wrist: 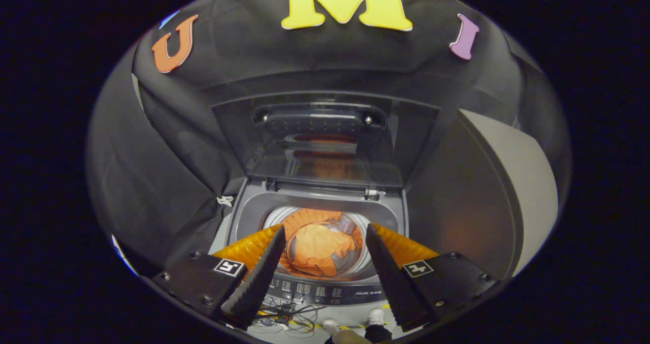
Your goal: Put the clothes into the washing machine and then close the washing machine lid.
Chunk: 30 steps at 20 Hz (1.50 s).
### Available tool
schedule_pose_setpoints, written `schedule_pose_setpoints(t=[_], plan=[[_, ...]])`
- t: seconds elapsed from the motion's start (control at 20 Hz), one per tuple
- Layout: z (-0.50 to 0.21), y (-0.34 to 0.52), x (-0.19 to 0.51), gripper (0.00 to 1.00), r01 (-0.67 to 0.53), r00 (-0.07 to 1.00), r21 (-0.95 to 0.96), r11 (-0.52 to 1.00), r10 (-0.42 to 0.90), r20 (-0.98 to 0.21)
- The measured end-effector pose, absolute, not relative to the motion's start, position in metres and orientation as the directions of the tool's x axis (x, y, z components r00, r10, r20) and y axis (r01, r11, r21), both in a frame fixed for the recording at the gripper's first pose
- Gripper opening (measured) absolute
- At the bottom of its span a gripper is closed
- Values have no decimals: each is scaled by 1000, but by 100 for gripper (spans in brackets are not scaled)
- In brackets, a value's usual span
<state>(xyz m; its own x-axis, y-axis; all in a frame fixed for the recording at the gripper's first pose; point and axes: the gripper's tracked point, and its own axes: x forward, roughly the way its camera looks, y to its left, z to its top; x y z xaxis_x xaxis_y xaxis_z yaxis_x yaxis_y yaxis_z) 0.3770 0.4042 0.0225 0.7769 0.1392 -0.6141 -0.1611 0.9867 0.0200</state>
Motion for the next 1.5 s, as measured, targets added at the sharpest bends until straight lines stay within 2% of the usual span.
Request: schedule_pose_setpoints(t=[0.45, 0.9, 1.15, 1.5], plan=[[131, 409, 380, 98, -133, 876, 57, 989, 144, -461], [199, 422, 448, 98, -94, 910, 66, 993, 112, -399], [201, 439, 490, 98, -108, 904, 47, 993, 117, -411], [164, 455, 541, 99, -93, 883, 12, 996, 88, -461]])
